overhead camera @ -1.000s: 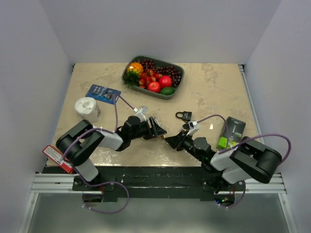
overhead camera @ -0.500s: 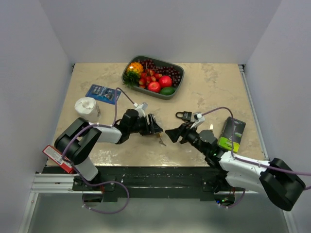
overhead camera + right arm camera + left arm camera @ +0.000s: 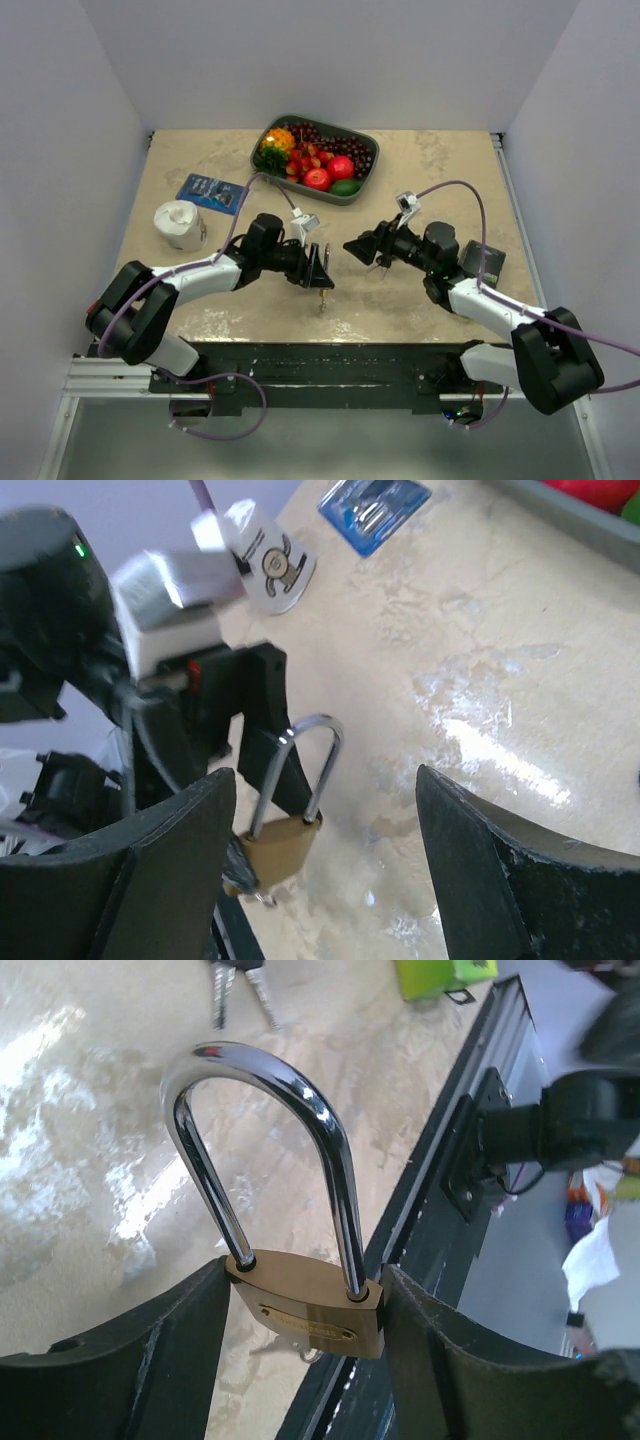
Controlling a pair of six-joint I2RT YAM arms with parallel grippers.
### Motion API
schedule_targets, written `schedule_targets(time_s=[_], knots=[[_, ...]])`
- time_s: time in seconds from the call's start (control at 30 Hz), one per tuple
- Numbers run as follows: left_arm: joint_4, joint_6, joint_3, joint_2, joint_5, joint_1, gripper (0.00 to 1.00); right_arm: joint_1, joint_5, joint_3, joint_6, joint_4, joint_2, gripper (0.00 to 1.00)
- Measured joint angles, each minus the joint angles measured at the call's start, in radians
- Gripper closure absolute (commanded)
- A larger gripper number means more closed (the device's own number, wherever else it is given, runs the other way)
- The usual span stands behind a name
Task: Unlock with the key
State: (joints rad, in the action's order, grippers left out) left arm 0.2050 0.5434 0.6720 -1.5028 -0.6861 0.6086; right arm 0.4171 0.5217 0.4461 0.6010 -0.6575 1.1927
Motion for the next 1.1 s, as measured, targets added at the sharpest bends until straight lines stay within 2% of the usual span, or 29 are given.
schedule_targets(time_s=[0.13,0.4,0.6,0.87,1.0,1.1], knots=[[-0.117,-0.116,0.073,0.053,-0.066,-0.007,1.00,-0.009,0.105,-0.001,0.011,-0.059,0.047,0.25],[-0.204,-0.238,0.094,0.080,-0.211,-0.025,1.00,-0.009,0.291,-0.002,0.080,-0.292,0.097,0.24],[-0.206,-0.260,0.078,0.095,-0.278,-0.025,1.00,0.002,0.361,0.035,0.071,-0.301,0.138,0.28],[-0.199,-0.267,0.069,0.095,-0.327,-0.025,1.00,0.085,0.380,0.095,0.061,-0.302,0.207,0.28],[-0.192,-0.267,0.068,0.095,-0.341,-0.025,1.00,0.108,0.392,0.104,0.061,-0.306,0.234,0.34],[-0.192,-0.267,0.067,0.095,-0.344,-0.025,1.00,0.111,0.393,0.104,0.060,-0.306,0.241,0.44]])
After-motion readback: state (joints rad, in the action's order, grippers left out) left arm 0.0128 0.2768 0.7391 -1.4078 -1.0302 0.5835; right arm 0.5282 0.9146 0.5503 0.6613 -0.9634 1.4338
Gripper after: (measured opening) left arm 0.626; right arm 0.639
